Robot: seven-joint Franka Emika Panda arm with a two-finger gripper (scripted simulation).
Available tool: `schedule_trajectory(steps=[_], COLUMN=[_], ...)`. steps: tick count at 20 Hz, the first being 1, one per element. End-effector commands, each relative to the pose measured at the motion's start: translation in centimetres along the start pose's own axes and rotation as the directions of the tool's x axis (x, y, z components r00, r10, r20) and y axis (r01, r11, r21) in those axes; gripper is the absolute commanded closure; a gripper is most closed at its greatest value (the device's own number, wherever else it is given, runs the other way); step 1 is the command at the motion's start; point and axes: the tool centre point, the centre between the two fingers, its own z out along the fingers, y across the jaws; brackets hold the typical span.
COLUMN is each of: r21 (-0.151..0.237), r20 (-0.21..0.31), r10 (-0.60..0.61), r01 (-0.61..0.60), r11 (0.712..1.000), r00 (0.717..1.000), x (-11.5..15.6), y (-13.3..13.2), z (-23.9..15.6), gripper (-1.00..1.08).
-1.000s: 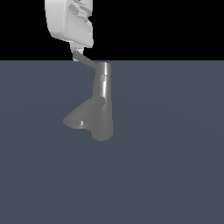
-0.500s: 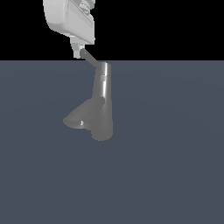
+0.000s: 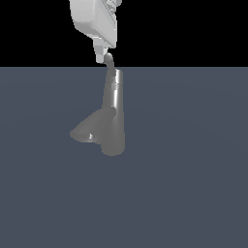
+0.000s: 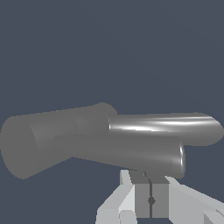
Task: Turn on the faucet by rotating a designated handle.
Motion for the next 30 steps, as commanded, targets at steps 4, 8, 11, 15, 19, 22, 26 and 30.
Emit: schedule_trajectory(steps=[4,8,11,15,19,22,26,30], r21=[-0.009,-0.006,-0.006,-0.007,-0.008,-0.008,-0.009,-0.009], r20=[-0.003,-0.002,-0.002,-0.002,-0.003,-0.003,-0.003,-0.003], r10=[0.023,-0.008,-0.004,0.002,0.008,0.013,0.018,0.022], r01=[-0.023,0.008,0.004,-0.002,-0.008,-0.013,-0.018,-0.022], r11=[1.0,1.0,1.0,1.0,1.0,1.0,1.0,1.0], r00=[1.0,1.0,1.0,1.0,1.0,1.0,1.0,1.0], x=[4.8,3.5,4.8,6.4,8.0,9.2,10.7,11.8], y=[0.2,0.1,-0.8,-1.9,-2.9,-3.6,-4.6,-5.3], z=[0.1,0.1,0.4,0.8,1.1,1.4,1.8,2.0], gripper=[1.08,1.08,1.08,1.08,1.08,1.08,1.08,1.08])
